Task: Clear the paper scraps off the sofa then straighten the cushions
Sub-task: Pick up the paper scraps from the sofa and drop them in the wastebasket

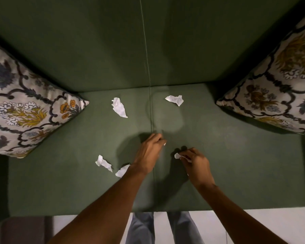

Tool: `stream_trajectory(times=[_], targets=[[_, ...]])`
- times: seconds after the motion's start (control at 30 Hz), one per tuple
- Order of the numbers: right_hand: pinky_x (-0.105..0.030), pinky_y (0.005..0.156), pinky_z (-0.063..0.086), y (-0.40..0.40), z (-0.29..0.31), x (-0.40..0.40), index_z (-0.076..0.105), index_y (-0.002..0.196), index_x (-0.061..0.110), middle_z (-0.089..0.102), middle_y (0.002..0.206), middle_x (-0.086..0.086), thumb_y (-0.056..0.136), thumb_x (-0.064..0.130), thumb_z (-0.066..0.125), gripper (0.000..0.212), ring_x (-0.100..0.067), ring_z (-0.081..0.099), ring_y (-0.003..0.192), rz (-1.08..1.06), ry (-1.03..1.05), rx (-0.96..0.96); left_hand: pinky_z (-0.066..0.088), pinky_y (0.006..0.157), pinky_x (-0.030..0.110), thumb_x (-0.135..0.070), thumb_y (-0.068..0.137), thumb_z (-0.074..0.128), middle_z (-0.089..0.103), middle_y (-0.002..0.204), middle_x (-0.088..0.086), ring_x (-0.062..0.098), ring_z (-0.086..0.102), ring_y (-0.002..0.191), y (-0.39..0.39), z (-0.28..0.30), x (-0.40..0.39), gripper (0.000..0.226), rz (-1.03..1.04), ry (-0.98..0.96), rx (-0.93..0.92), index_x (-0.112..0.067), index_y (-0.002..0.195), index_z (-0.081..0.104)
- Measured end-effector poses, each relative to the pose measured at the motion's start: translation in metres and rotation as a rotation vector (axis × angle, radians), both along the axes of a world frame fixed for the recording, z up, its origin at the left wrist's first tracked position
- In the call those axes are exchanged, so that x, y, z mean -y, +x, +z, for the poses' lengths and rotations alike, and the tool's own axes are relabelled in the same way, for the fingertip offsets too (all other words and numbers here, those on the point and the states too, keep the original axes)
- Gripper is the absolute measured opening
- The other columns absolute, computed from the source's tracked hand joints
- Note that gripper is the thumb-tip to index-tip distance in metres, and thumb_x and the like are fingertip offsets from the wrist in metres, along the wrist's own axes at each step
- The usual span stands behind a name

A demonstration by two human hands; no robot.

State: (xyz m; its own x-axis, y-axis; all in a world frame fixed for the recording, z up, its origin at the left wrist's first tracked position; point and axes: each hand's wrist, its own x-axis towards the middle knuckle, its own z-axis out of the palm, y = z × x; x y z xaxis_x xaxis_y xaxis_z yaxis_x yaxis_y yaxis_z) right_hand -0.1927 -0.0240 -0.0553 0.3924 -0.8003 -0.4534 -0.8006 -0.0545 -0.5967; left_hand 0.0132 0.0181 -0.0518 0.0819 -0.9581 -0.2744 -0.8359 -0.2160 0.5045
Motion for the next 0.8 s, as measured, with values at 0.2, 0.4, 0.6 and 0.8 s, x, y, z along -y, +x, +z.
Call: stream_trajectory(times=[0.2, 0.4, 0.6, 0.8], targets=[[-0.031, 0.084, 0.058, -0.009, 0.027, -0.035, 0.080, 0.113, 0.019, 0.074, 0.110, -0.004, 0.100, 0.030, 0.074, 0.018, -0.025, 0.073, 0.098, -0.157, 0.055, -0.020, 0.053, 0.076, 0.042, -0.006, 0.092, 0.075, 0.071, 0.094, 0.006, 0.030, 0.066, 0.089, 0.003, 0.028, -0.046, 0.009, 0.241, -0.041, -0.003, -0.015, 0.094, 0.075], [-0.045, 0.112, 0.049, -0.023, 0.043, -0.070, 0.082, 0.110, 0.016, 0.053, 0.152, -0.011, 0.093, 0.027, 0.081, 0.020, -0.037, 0.043, 0.141, -0.341, 0.008, -0.172, 0.057, 0.087, 0.042, -0.012, 0.093, 0.078, 0.072, 0.107, 0.005, 0.029, 0.065, 0.104, 0.005, 0.046, -0.102, 0.005, 0.584, 0.054, -0.040, -0.015, 0.094, 0.082], [-0.030, 0.117, 0.046, -0.036, 0.025, -0.088, 0.073, 0.125, 0.000, 0.051, 0.145, -0.011, 0.094, 0.016, 0.080, 0.035, -0.027, 0.060, 0.129, -0.449, 0.117, -0.076, 0.050, 0.093, 0.037, 0.002, 0.085, 0.079, 0.066, 0.129, 0.012, 0.036, 0.059, 0.120, -0.006, 0.025, -0.143, 0.012, 0.703, 0.115, -0.044, -0.005, 0.094, 0.081], [-0.026, 0.103, 0.045, -0.028, 0.010, -0.080, 0.078, 0.115, 0.000, 0.061, 0.132, -0.013, 0.095, 0.013, 0.079, 0.024, -0.021, 0.062, 0.111, -0.335, -0.022, -0.045, 0.053, 0.084, 0.044, 0.005, 0.089, 0.073, 0.068, 0.102, 0.019, 0.038, 0.064, 0.093, -0.014, -0.001, -0.160, 0.007, 0.664, 0.010, -0.130, 0.000, 0.090, 0.077]])
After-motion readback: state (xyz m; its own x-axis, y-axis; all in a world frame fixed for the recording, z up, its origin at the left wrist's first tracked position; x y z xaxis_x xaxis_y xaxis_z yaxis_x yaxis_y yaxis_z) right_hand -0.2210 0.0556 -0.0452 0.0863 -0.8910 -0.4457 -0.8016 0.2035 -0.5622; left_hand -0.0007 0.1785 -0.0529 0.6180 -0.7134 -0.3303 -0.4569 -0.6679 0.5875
